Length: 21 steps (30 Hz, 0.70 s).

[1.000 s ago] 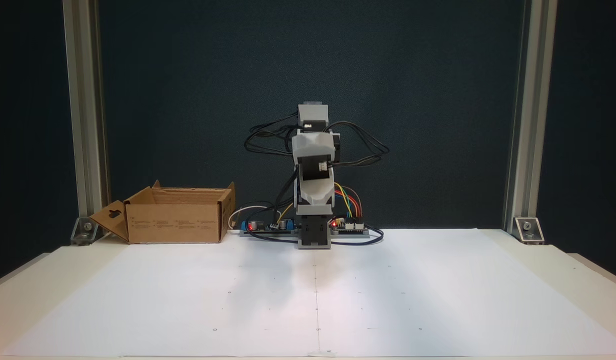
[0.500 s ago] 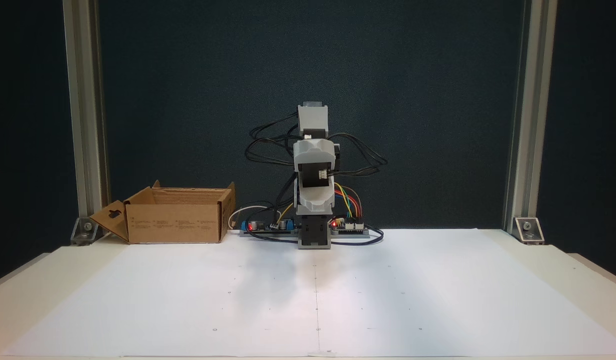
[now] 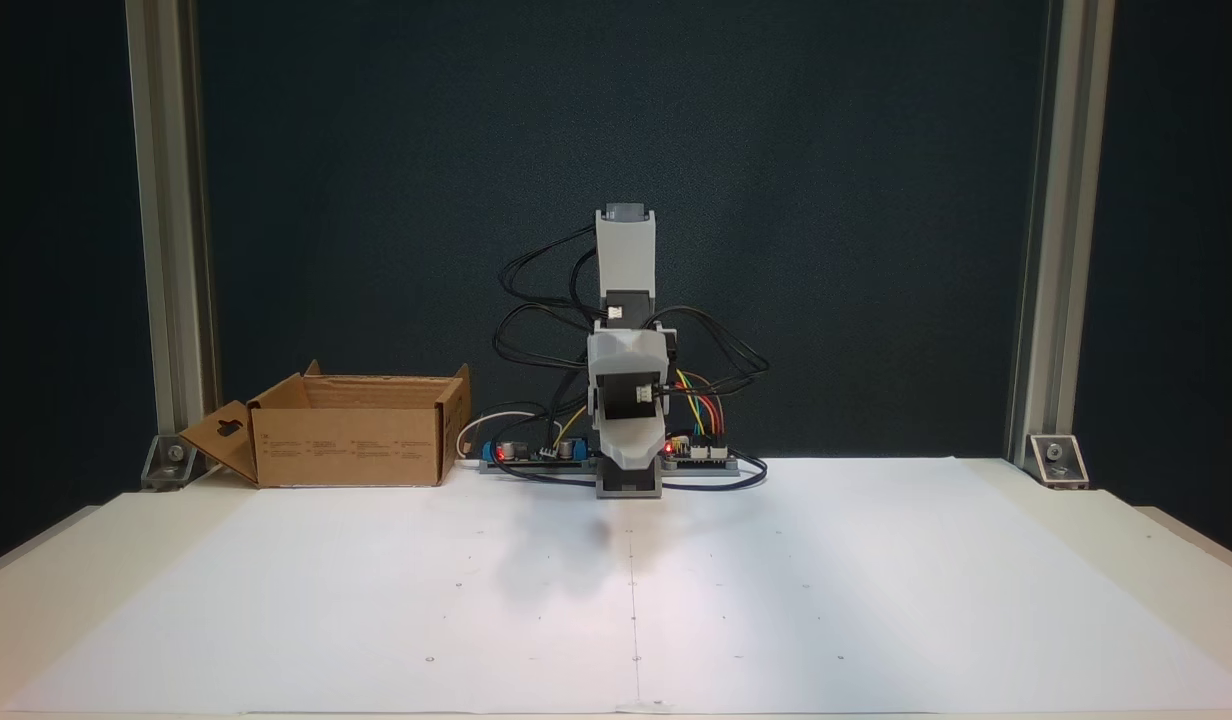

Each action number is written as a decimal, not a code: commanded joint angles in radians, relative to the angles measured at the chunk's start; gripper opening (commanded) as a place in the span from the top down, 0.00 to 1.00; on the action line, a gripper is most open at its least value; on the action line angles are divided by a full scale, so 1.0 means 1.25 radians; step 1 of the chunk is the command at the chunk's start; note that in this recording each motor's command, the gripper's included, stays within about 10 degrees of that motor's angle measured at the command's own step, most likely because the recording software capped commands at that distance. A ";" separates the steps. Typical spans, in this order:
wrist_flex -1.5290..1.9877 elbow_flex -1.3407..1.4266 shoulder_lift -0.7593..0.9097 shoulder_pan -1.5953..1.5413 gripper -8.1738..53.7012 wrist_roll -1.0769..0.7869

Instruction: Grasp a green dice and put it in the bin.

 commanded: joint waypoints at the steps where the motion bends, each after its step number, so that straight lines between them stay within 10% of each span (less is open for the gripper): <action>1: -0.136 -0.013 0.082 0.000 0.14 -0.042; 21: -0.521 0.029 0.085 0.001 0.14 -0.043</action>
